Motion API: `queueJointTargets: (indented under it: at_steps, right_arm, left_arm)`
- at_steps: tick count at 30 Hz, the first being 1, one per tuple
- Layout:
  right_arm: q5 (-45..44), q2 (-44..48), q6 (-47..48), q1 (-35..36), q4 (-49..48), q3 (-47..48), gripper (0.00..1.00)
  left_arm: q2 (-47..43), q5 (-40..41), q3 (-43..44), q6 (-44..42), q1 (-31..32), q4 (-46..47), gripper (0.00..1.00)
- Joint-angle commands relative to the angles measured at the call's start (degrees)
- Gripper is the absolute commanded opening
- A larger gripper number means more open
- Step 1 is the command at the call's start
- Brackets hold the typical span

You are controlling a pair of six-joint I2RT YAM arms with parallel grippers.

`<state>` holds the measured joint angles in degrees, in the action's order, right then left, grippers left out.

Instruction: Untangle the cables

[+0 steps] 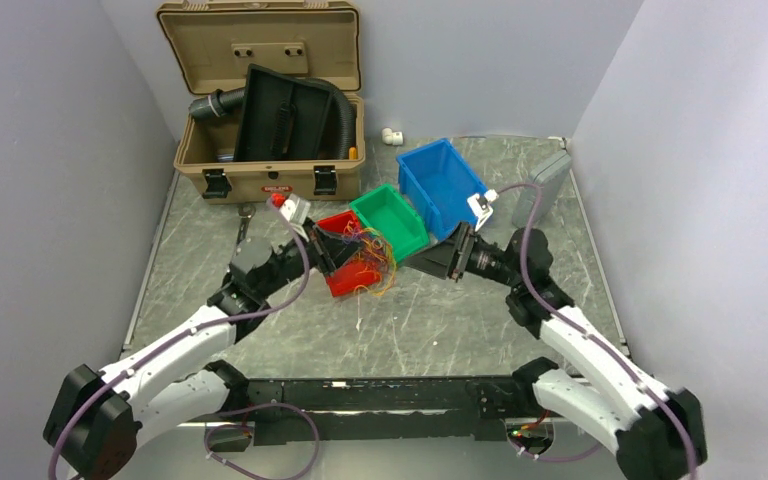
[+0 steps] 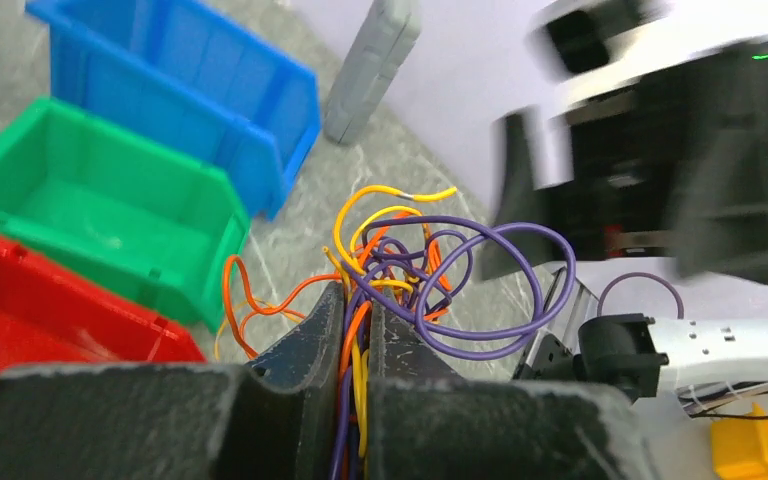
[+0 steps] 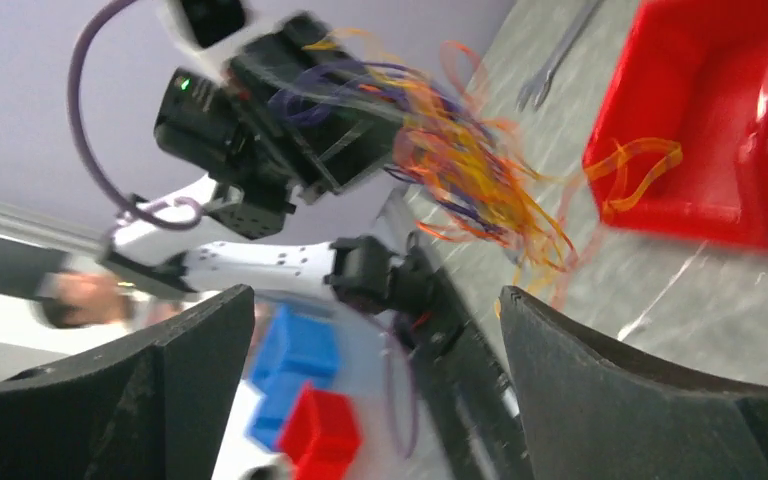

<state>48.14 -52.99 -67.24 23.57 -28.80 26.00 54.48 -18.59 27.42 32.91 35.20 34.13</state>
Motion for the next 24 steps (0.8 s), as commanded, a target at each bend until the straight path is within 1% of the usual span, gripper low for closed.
queueJointTargets:
  at_steps: [1, 3, 6, 8, 11, 14, 18, 21, 24]
  right_arm:
    - [-31.1, 9.6, 45.2, 11.2, 45.6, 16.5, 0.91]
    - [-38.2, 11.1, 50.0, 15.4, 46.6, 17.3, 0.84]
    - [-41.7, 12.1, 54.1, 19.6, 43.7, 15.6, 0.8]
    - [-44.4, 11.3, 56.2, 22.9, 41.9, 14.6, 0.79]
    - [-51.5, 9.2, 59.7, 29.1, 39.8, 14.0, 0.78]
    - [-60.7, 7.1, 64.0, 37.6, 36.8, 13.6, 0.77]
    - [-69.1, 2.7, 70.2, 46.0, 33.8, 14.5, 0.76]
    - [-75.0, -1.8, 74.3, 51.3, 31.0, 14.9, 0.76]
    - [-81.6, -6.6, 76.4, 54.4, 29.2, 15.4, 0.75]
  left_arm:
    - [1.5, 3.8, 10.9, 3.8, -0.3, -25.4, 0.0]
    - [3.2, 3.6, 14.8, 6.0, -0.4, -32.2, 0.0]
    - [6.3, 2.2, 19.3, 10.0, -0.5, -39.5, 0.0]
    - [8.4, 0.3, 21.6, 12.9, -0.5, -42.3, 0.0]
    - [11.8, -1.0, 25.6, 17.1, -0.6, -48.4, 0.0]
    - [14.9, -1.5, 29.8, 20.2, -0.7, -55.1, 0.0]
    - [16.3, -2.3, 31.0, 25.1, -0.7, -57.7, 0.0]
    - [16.5, -4.1, 29.9, 28.3, -1.0, -56.0, 0.0]
    - [17.2, -7.0, 29.2, 30.8, -1.2, -55.1, 0.0]
